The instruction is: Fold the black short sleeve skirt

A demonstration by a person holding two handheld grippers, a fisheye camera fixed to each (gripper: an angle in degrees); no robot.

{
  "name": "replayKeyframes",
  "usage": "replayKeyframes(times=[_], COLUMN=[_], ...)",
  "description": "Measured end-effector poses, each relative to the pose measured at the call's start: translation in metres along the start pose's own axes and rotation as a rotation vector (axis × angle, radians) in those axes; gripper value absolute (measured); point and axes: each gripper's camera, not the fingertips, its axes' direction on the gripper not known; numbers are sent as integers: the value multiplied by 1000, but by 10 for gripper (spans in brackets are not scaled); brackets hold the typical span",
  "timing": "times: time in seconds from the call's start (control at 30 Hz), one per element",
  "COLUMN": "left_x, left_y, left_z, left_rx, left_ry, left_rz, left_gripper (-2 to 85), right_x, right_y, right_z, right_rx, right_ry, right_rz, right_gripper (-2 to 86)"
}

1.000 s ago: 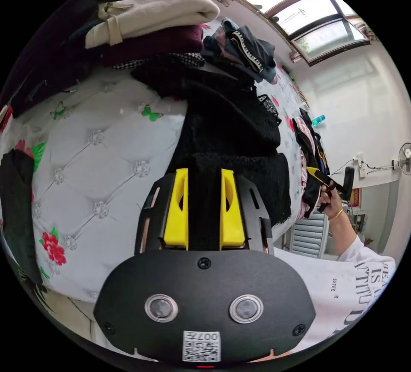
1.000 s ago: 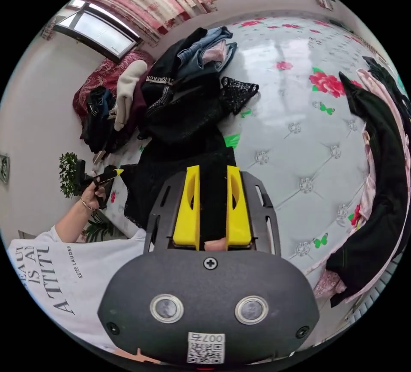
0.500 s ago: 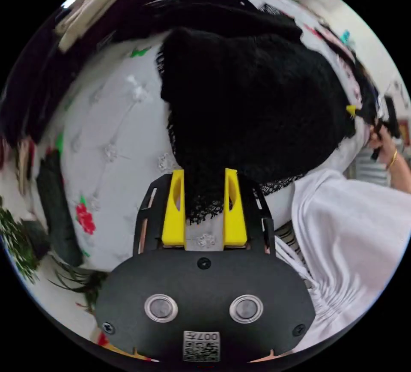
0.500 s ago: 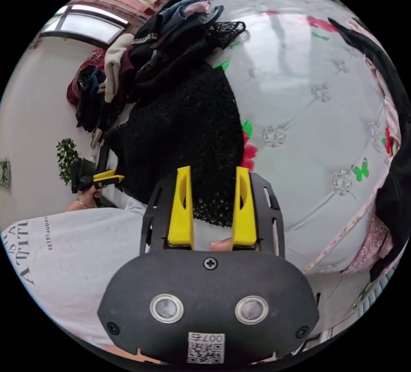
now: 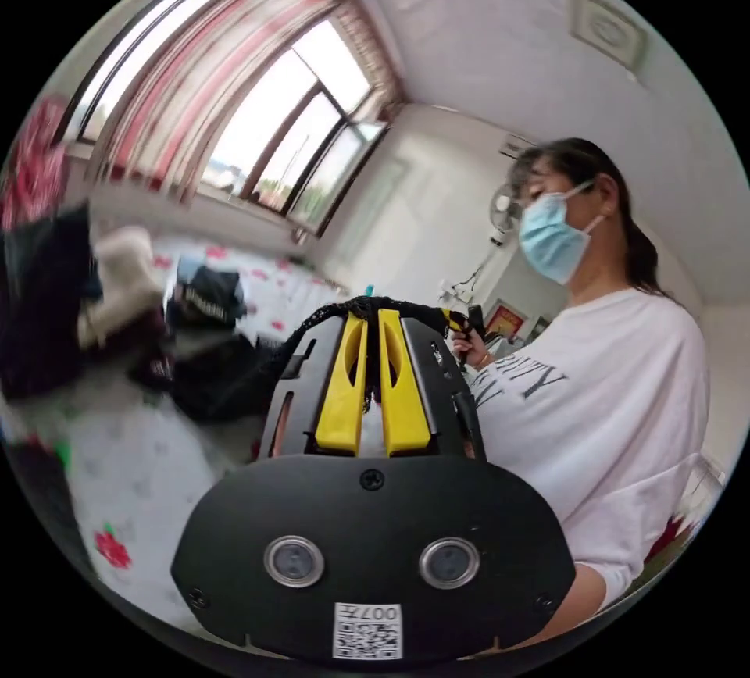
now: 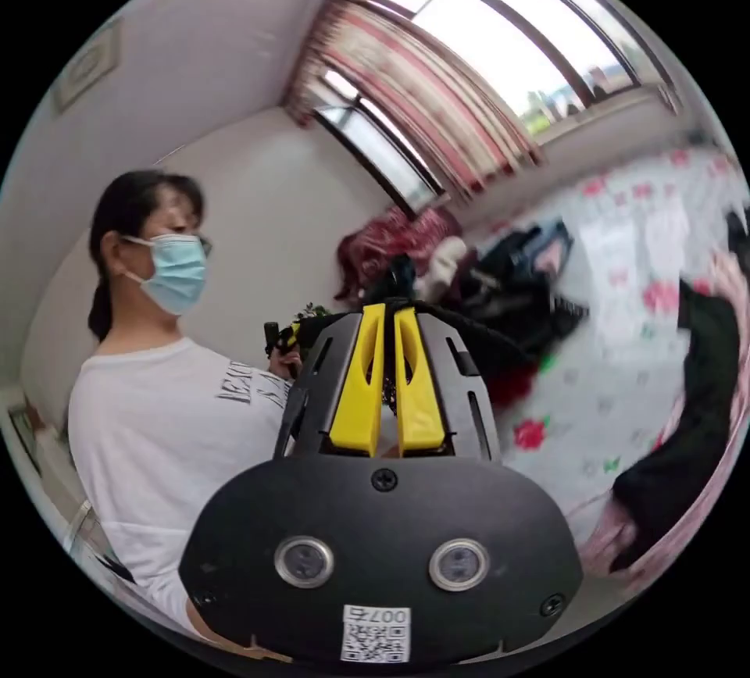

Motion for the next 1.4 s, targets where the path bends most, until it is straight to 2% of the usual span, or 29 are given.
replayKeyframes(times=[0.07, 0.17, 0.2, 0.27, 0.33, 0.43, 0.47, 0.6, 0.77, 0.93, 1.03, 1.13, 1.23, 1.3, 1.4], left_x=[31, 10, -18, -40, -32, 23, 46, 113, 179, 235, 227, 184, 120, 58, 20], left_y=[-13, -22, -29, -55, -96, -153, -165, -159, -126, -116, -111, -111, -117, -116, -121], left_z=[-18, -20, -16, -13, -20, -62, -79, -119, -159, -178, -174, -157, -125, -97, -77], left_rx=[32, -6, -37, -5, 47, 197, 231, 219, 268, 264, 245, 191, 111, 132, 171], left_ry=[-78, -175, -169, -82, -15, -12, 0, -99, -23, -71, -91, -80, -96, 2, 2], left_rz=[83, -33, -135, -203, -162, 10, 61, 184, 313, 430, 377, 238, 62, -162, -279], left_gripper=[-5, -6, -7, -7, -7, -7, -7, -7, -7, -7, -6, -6, -6, -6, -6], right_x=[-37, -22, -5, 7, -23, -97, -111, -176, -223, -264, -239, -196, -148, -117, -79], right_y=[-9, -29, -47, -85, -143, -178, -179, -168, -138, -128, -134, -143, -159, -169, -185], right_z=[-13, 6, 16, 23, 2, -49, -55, -74, -118, -135, -124, -104, -64, -39, -23], right_rx=[26, -106, -154, -162, -46, 190, 213, 154, 166, 161, 109, 73, -14, -46, 0], right_ry=[90, 112, 80, 41, 110, 50, 41, 165, 99, 196, 150, 94, 172, 230, 163], right_rz=[-120, -24, 26, 60, -22, -251, -278, -387, -406, -452, -369, -273, -181, -122, -24], right_gripper=[-2, -2, -2, -2, -3, -3, -3, -3, -3, -2, -3, -3, -2, -3, -3])
